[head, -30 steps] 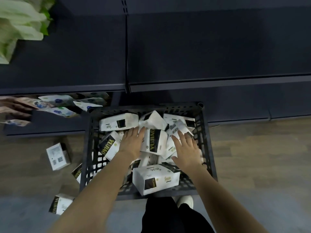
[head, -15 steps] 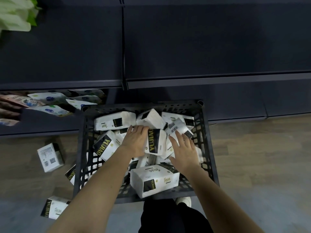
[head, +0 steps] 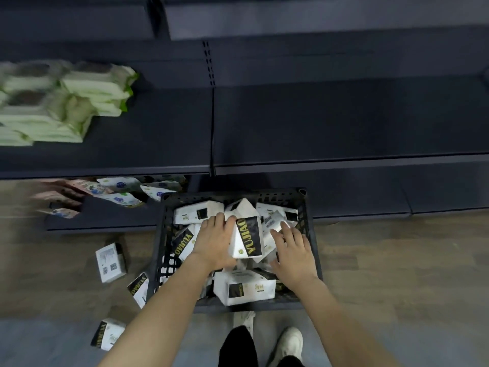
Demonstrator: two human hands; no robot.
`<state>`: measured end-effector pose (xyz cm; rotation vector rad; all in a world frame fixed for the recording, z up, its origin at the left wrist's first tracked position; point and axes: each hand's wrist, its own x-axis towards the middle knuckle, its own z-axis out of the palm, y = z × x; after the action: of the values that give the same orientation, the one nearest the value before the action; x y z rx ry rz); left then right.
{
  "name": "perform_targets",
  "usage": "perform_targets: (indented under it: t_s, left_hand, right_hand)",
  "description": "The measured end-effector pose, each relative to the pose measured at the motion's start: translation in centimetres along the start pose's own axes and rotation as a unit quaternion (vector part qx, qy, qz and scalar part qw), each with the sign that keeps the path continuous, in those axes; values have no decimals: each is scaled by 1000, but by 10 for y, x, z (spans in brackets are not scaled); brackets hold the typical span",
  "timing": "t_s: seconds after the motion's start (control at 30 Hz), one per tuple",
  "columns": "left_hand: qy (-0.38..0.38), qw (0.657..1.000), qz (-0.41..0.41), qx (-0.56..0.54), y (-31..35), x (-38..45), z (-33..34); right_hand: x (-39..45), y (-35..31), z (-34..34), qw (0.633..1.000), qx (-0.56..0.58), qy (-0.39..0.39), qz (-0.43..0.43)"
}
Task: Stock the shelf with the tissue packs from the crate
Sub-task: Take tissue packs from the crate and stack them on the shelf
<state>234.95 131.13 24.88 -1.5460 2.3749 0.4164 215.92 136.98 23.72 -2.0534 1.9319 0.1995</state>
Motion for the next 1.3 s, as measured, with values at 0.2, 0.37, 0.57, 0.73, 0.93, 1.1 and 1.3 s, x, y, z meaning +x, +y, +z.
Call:
perform_targets:
  t_s: [0.2, 0.37, 0.57, 0.73, 0.93, 1.1, 1.3]
  left_hand:
    - [81, 996, 0, 43, 36, -28, -64]
    - [176, 982, 34, 65, 56, -47, -111]
    - [273, 953, 69, 109, 74, -61, -185]
    - [348, 923, 80, 144, 86, -67, -250]
    - [402, 889, 101, 192, 100, -64, -316]
    - [456, 858, 111, 206, 104, -47, -370]
    - [486, 832, 103, 246, 91, -16, -419]
  right_hand:
    - [-28, 17, -43, 997, 7, 82, 1]
    - [-52, 31, -80, 994, 17, 110, 0]
    - [-61, 48, -135, 982, 9, 188, -18]
    - [-60, 54, -188, 961, 8, 273, -37]
    - [-49, 58, -246, 931, -7, 362, -40]
    - [-30, 58, -306, 897, -15, 442, -9]
    - [2, 64, -363, 873, -21, 487, 3]
